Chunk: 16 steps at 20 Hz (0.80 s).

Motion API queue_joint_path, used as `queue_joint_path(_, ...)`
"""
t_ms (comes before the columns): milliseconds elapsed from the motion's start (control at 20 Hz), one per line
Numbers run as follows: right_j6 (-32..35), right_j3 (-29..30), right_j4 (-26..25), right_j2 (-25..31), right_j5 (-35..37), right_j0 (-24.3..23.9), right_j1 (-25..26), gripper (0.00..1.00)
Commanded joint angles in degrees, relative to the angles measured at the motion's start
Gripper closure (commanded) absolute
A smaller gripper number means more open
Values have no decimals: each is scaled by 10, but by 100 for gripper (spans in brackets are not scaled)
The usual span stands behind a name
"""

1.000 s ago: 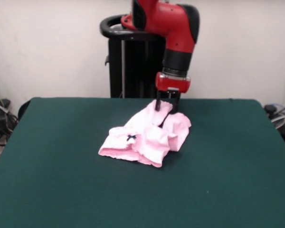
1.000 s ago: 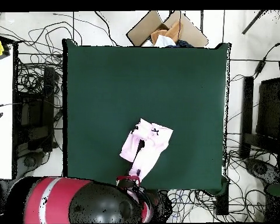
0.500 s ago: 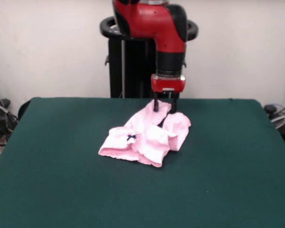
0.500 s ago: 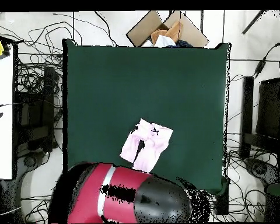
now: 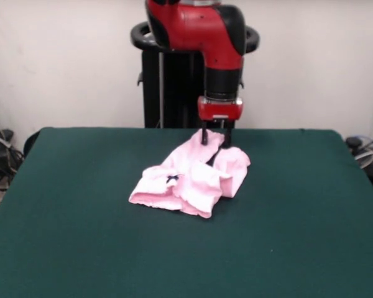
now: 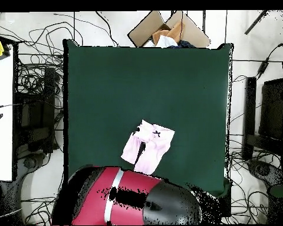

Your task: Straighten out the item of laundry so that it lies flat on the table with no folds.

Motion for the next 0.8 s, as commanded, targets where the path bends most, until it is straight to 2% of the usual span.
queue_joint_path(50,59,9,22,41,140,33,3,0)
queue_joint_path(150,61,36,44,20,158,65,-76,0)
queue_joint_path(250,55,54,69,-3,213,99,-164,0)
queue_joint_path(350,54,58,85,-26,254,128,-219,0)
queue_joint_path(550,80,53,93,-45,241,156,-252,0)
queue_joint_path(700,110,39,109,-66,157,186,-222,0)
queue_joint_path(800,117,29,119,-75,125,198,-204,0)
